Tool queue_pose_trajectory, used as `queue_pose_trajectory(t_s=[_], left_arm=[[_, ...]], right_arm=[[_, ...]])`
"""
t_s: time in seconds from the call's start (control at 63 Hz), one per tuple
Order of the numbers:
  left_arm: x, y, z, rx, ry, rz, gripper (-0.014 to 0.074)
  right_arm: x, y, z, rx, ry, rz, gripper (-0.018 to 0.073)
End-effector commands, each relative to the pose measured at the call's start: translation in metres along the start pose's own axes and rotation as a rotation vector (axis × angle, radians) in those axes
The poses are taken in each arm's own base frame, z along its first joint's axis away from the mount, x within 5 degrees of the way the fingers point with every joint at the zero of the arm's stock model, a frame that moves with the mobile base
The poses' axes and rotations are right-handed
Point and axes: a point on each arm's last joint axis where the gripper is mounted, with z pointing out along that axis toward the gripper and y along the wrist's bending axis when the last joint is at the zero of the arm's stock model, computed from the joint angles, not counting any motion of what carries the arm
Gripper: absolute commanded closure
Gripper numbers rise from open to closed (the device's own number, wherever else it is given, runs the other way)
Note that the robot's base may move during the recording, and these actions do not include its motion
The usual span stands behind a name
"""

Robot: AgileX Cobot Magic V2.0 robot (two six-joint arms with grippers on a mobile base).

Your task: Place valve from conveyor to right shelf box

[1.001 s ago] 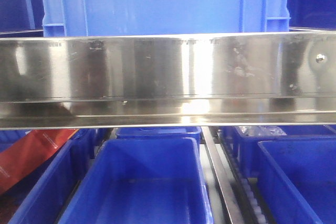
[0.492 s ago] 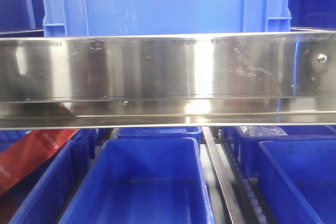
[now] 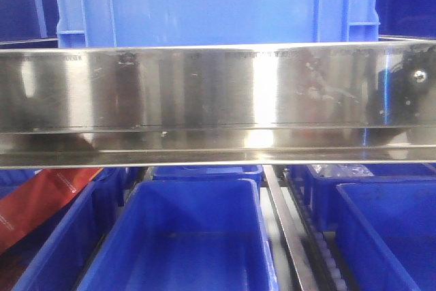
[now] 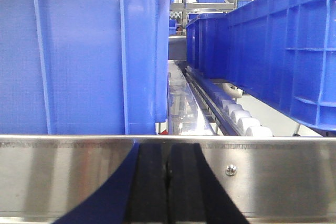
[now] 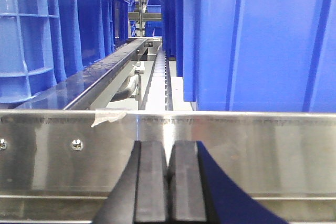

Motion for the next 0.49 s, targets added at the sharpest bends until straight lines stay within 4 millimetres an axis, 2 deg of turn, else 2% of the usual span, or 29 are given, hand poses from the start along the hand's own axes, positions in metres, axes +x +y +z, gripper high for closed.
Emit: queue_pose_trajectory(t_s=[0.0, 0.476], left_arm=[[-0.0029, 0.0002, -0.0005, -0.004, -0.028, -0.006, 0.0707], [-0.0029, 0.0002, -0.0005, -0.004, -0.028, -0.006, 0.0707]], right_arm=[[-0.0020, -0.0006, -0.0002, 0.008, -0.027, -0.010, 0.0715], [-0.0020, -0.0006, -0.0002, 0.008, -0.027, -0.010, 0.0715]])
